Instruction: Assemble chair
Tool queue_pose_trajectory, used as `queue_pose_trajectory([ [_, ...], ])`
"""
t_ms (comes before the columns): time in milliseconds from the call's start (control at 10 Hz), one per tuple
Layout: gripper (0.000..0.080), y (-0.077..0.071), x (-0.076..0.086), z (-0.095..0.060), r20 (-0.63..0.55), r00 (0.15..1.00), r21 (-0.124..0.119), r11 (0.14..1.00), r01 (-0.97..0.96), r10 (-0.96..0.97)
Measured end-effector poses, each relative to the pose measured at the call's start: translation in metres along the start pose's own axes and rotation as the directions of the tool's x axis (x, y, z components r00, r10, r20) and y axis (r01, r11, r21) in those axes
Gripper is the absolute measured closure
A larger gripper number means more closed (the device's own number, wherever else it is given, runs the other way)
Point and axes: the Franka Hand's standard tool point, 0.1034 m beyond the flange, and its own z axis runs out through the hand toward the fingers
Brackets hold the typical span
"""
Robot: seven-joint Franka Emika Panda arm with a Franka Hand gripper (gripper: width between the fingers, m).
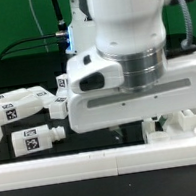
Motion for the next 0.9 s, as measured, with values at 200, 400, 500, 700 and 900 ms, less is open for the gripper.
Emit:
queue_pose_trajectory([
  [200,0.0172,0.007,-0.023,-0.009,0.186,0.982,0.015,1.0,-0.014,0.011],
  [400,0.0154,0.014,-0.041,-0.013,0.305,0.952,0.022,1.0,-0.013,0.005],
  [500,0.0151,0.016,-0.053,-0.013,0.388,0.922,0.026,1.0,-0.018,0.006],
  [700,0.015,0.014,-0.048,-0.012,0.397,0.918,0.026,1.0,-0.015,0.003],
  [900,0.015,0.014,-0.048,-0.011,0.398,0.918,0.026,1.0,-0.015,0.003],
])
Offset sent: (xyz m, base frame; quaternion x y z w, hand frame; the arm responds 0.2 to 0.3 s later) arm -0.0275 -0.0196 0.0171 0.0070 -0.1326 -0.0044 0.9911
